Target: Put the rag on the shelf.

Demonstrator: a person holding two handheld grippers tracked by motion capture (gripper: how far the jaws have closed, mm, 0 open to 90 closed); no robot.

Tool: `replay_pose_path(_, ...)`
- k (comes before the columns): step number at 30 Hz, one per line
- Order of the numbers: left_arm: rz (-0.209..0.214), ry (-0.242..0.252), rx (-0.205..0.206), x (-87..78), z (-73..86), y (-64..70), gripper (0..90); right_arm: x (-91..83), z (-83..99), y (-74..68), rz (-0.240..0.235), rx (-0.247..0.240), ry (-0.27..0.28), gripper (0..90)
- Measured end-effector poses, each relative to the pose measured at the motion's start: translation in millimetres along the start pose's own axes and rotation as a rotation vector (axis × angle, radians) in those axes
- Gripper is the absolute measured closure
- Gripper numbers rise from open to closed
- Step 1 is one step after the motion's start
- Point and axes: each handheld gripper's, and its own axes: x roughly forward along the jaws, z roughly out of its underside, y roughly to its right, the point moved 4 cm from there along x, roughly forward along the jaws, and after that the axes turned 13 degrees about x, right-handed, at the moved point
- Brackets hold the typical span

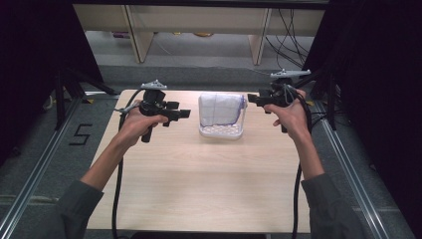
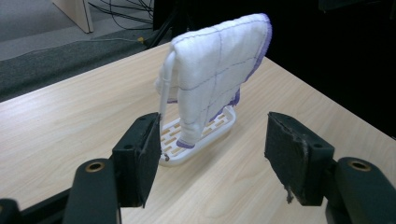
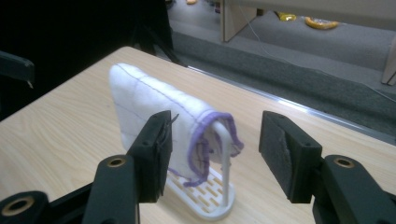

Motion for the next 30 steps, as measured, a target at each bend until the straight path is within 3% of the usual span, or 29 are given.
replay_pose_path(3,0.002,-0.002,0.003,-1.1,3.0,3.5,35.4,-5.0,4.0,-5.1,-0.014,0.018,-0.009,44.8)
replay_pose_path(7,0.014,-0.002,0.002,-3.4,5.8,5.6,35.0,-6.9,8.2,-9.0,-0.034,0.012,-0.001,44.5)
replay_pose_path(8,0.006,0.002,-0.001,-4.2,6.6,6.3,35.1,-6.7,9.0,-8.8,-0.04,-0.011,-0.001,44.2)
replay_pose_path(9,0.009,0.005,-0.001,-4.8,7.6,7.0,35.1,-7.6,10.8,-10.7,-0.034,0.005,-0.001,44.2)
replay_pose_path(10,0.016,0.008,-0.001,-5.1,8.9,7.9,35.1,-8.5,11.4,-10.2,-0.029,-0.008,0.0,44.1)
replay_pose_path(13,0.017,0.003,0.006,-5.4,12.1,11.4,34.7,-8.4,16.5,-13.2,-0.049,0.007,-0.008,43.4)
replay_pose_path(22,0.027,0.001,0.019,-5.4,22.4,21.8,29.3,-9.1,31.2,-19.2,-0.057,-0.003,-0.012,34.8)
replay_pose_path(23,0.016,0.01,0.021,-5.6,23.1,22.7,29.1,-9.5,33.0,-18.9,-0.046,-0.021,-0.005,33.9)
replay_pose_path(28,0.03,0.02,0.013,-9.9,28.0,29.9,27.5,-10.1,44.7,-22.8,-0.053,0.009,-0.017,32.6)
replay_pose_path(30,0.03,0.026,0.016,-12.2,30.4,31.7,26.7,-10.3,47.2,-22.5,-0.056,-0.005,-0.015,32.6)
